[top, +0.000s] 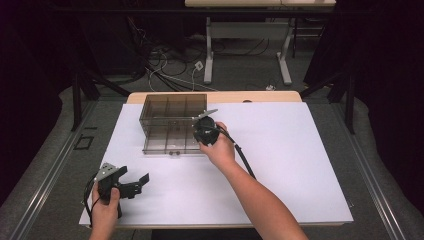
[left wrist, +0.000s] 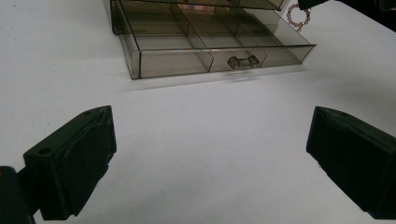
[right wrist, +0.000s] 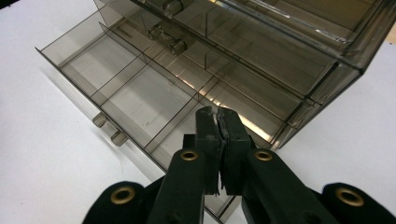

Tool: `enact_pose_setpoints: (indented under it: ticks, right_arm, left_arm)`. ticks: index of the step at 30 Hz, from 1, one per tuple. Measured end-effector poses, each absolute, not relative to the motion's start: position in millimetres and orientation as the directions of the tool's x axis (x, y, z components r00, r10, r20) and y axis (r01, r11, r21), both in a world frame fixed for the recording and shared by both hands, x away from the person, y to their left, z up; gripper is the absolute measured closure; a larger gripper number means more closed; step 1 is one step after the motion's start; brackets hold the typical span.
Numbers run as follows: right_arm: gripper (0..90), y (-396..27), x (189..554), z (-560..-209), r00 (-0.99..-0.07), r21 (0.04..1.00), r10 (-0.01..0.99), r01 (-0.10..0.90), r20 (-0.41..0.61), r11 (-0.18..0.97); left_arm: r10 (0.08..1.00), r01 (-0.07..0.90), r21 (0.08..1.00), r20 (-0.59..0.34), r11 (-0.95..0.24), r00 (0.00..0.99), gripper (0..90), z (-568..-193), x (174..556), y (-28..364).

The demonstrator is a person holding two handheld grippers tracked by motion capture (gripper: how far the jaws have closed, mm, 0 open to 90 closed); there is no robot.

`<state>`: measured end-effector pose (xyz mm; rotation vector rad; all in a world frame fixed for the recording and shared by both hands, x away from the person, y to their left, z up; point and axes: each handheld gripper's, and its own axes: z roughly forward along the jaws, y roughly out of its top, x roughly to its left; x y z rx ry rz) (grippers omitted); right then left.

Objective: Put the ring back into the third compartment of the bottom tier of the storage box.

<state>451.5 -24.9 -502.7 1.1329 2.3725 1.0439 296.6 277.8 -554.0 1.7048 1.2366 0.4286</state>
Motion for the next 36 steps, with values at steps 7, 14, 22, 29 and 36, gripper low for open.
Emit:
enact_pose_setpoints:
  ticks: [7, 14, 22, 29, 36]
  right_arm:
    - [88.2, -22, 452, -509, -0.633, 0.730, 0.773, 0.541, 0.027, 0.418]
    - [88.2, -20, 452, -520, -0.634, 0.724, 0.773, 0.548, 0.033, 0.419]
    - [88.1, -19, 452, -527, -0.635, 0.709, 0.772, 0.555, 0.024, 0.435]
    - [88.1, -18, 452, -531, -0.632, 0.701, 0.775, 0.560, 0.016, 0.442]
    - [76.2, -18, 453, -533, -0.640, 0.748, 0.769, 0.515, 0.011, 0.418]
  left_arm:
    - [0.872, 0.540, 0.841, -0.238, -0.035, 0.427, 1.9, -554, 297, 278]
    - [0.872, 0.542, 0.840, -0.237, -0.038, 0.428, 1.9, -554, 297, 278]
    - [0.873, 0.542, 0.839, -0.234, -0.040, 0.428, 1.9, -555, 297, 278]
    - [0.874, 0.541, 0.840, -0.238, -0.034, 0.423, 1.9, -555, 297, 278]
    - [0.874, 0.541, 0.840, -0.235, -0.037, 0.425, 1.9, -555, 297, 279]
